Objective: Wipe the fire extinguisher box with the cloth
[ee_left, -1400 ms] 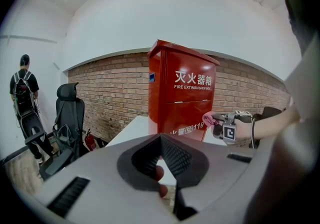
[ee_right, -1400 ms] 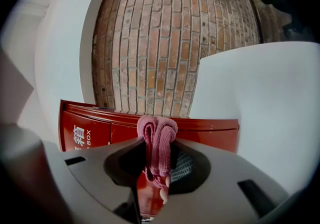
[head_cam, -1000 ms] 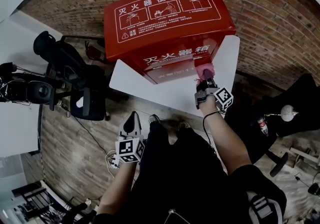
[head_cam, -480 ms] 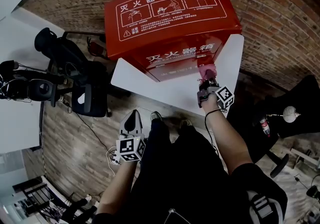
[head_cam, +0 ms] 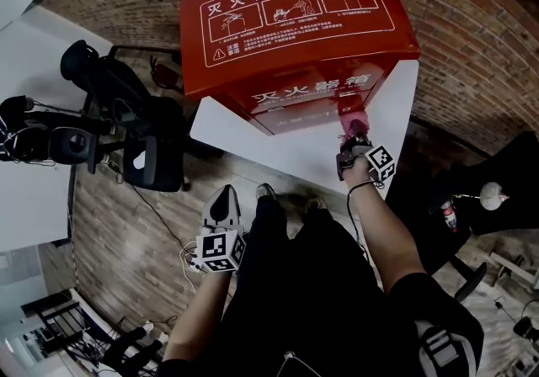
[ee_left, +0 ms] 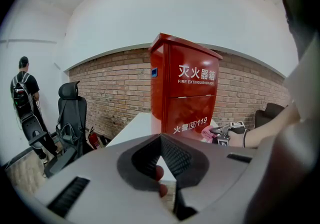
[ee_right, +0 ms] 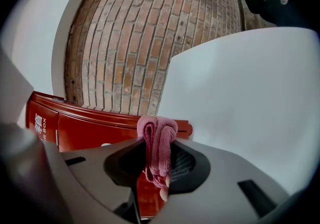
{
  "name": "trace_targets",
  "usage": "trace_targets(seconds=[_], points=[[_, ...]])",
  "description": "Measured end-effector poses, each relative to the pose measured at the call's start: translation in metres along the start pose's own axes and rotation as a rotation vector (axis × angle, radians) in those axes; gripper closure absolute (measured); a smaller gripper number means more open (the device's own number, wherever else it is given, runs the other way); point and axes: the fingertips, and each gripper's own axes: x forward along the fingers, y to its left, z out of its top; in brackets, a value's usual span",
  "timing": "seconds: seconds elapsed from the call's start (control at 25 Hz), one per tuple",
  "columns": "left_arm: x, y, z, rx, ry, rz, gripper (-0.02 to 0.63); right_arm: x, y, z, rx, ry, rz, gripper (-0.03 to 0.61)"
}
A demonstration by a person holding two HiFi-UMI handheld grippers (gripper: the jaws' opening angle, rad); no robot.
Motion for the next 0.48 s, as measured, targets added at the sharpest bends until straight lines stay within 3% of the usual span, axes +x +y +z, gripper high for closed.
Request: trace_targets(seconds=[0.48], points=[[-0.006,0.012,-0.005,-0.008,0.016,0.030,0.586,0.011,-0.045,-0.004,0.008,0.001,-0.114,0.471]])
